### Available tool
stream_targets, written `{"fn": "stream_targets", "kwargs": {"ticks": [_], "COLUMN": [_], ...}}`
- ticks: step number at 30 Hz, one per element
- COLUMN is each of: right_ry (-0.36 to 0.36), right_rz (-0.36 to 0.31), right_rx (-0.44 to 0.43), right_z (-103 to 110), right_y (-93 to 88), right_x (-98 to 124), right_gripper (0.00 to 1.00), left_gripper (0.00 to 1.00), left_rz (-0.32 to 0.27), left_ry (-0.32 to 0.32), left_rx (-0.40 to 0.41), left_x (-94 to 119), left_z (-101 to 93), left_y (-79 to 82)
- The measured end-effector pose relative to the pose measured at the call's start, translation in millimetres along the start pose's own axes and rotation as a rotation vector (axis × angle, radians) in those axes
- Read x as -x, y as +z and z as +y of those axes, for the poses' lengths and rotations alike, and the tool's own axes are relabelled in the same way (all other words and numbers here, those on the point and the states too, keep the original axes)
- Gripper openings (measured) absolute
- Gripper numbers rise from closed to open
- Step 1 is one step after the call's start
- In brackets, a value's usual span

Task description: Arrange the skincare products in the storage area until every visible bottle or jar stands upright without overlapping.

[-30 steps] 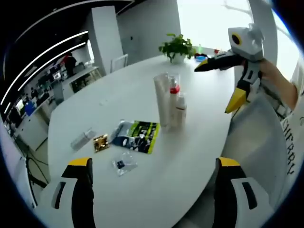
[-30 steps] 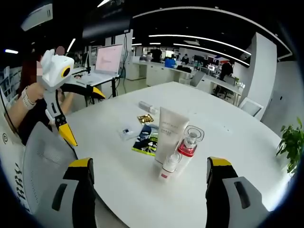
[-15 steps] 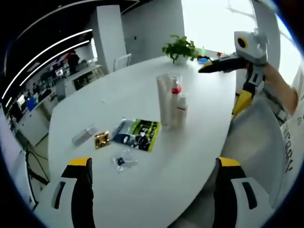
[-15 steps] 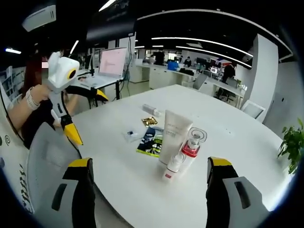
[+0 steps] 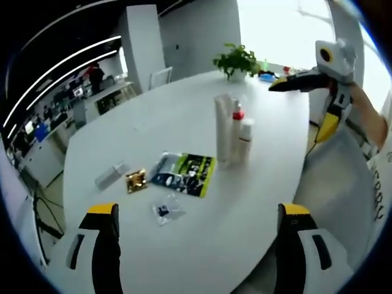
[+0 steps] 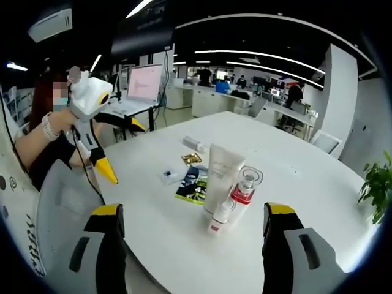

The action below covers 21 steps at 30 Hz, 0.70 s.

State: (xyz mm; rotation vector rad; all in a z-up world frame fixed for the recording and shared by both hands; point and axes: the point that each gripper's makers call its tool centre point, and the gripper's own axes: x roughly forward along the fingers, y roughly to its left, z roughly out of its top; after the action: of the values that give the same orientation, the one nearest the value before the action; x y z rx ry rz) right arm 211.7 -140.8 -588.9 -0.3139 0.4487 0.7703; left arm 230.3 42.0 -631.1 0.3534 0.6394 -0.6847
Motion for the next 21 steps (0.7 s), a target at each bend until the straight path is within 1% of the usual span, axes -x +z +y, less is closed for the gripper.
{"fn": "stream_targets", "kwargs": {"ticks": [6,10,11,12,13,15,17,19,21], "right_ry": [0.002,0.04,0.056,0.053,0.053,0.073,0.079,0.086,0.085], "right_rz": [-0.004,0.013,0.025,0.018,0.011,0.019,0.015,0.016,0.014], "right_rx": [-0.016,-0.022,-0.029,-0.031,-0.034,-0.048,-0.045,-0.05,-0.038], "right_z": [-0.8,3.9,6.2,5.7,6.0,9.9,9.0,12.7,13.1], "right_y": [-1.3,-10.0,-13.7,-14.1,-14.2,-17.8,-17.9,-18.5,-18.9], "right_x": [-3.0,-8.3,-9.9,-10.2,-10.6,-12.9,-14.0,-14.9,-16.6], "right_gripper": [0.84,0.82,0.79,0.76,0.75,0.74,0.71,0.7,0.66], "left_gripper": [0.99,0.99,0.99,0.99,0.99,0.99,0.99,0.99,0.99], "left_rz": [0.013,0.031,0.039,0.052,0.056,0.055,0.058,0.066,0.084], "left_ry": [0.011,0.015,0.017,0.016,0.016,0.019,0.017,0.021,0.019], "left_rx": [-0.015,-0.03,-0.041,-0.049,-0.054,-0.059,-0.063,-0.074,-0.085], "left_x": [-7.0,-14.4,-16.2,-17.6,-20.1,-23.9,-28.1,-31.9,-35.8], "left_z": [13.9,23.4,25.8,27.8,29.5,35.3,41.0,45.8,51.2], "left_y": [0.2,-0.7,-2.3,-4.4,-4.3,-3.6,-4.1,-5.0,-7.5]}}
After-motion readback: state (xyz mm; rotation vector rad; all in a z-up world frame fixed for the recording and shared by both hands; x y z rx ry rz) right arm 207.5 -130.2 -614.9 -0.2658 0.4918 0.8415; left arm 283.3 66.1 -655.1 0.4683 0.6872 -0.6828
